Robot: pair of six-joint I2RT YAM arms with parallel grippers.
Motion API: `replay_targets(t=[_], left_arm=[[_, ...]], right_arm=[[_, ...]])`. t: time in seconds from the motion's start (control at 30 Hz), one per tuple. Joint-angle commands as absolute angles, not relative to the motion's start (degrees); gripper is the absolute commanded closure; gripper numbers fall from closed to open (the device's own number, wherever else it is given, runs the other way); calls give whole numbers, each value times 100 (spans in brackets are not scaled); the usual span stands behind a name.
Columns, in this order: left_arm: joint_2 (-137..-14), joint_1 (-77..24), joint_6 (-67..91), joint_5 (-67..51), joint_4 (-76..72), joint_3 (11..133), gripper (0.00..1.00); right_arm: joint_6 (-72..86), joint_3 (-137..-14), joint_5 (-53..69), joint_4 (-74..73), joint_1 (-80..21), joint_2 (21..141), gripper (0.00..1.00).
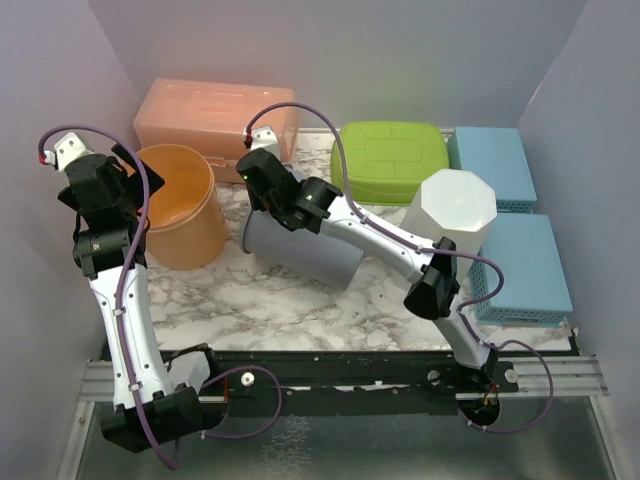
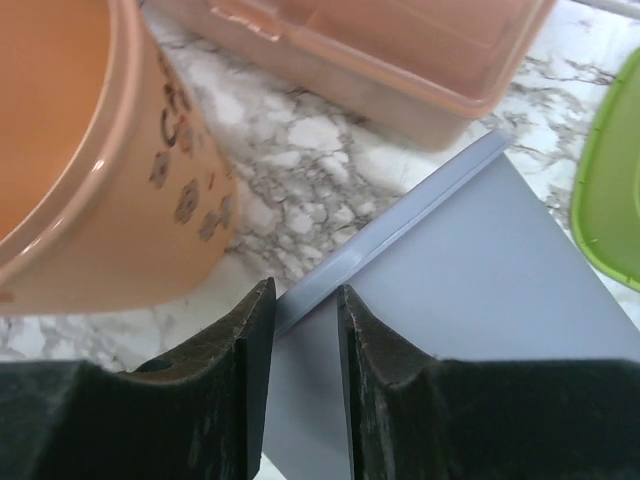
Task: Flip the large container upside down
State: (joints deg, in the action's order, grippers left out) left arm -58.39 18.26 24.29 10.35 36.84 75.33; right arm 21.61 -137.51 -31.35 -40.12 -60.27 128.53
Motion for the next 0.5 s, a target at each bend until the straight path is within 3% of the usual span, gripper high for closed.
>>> replay_targets(t=[0.0,0.3,0.47], left_arm=[[-5719,1851,2394,-157,3563,7623,1],[-5611,1795,2608,-2388,2792,7093,4],[-5879,1636,2725,-3638,2217,7135,5]], right_arm=[[1797,-13184,-2485,-3896,-6283,12471,68],[2005,-12852,-2665,-4155,-6406,12302,68],[1965,-11367,-2282,-3191,-6440,11406,68]])
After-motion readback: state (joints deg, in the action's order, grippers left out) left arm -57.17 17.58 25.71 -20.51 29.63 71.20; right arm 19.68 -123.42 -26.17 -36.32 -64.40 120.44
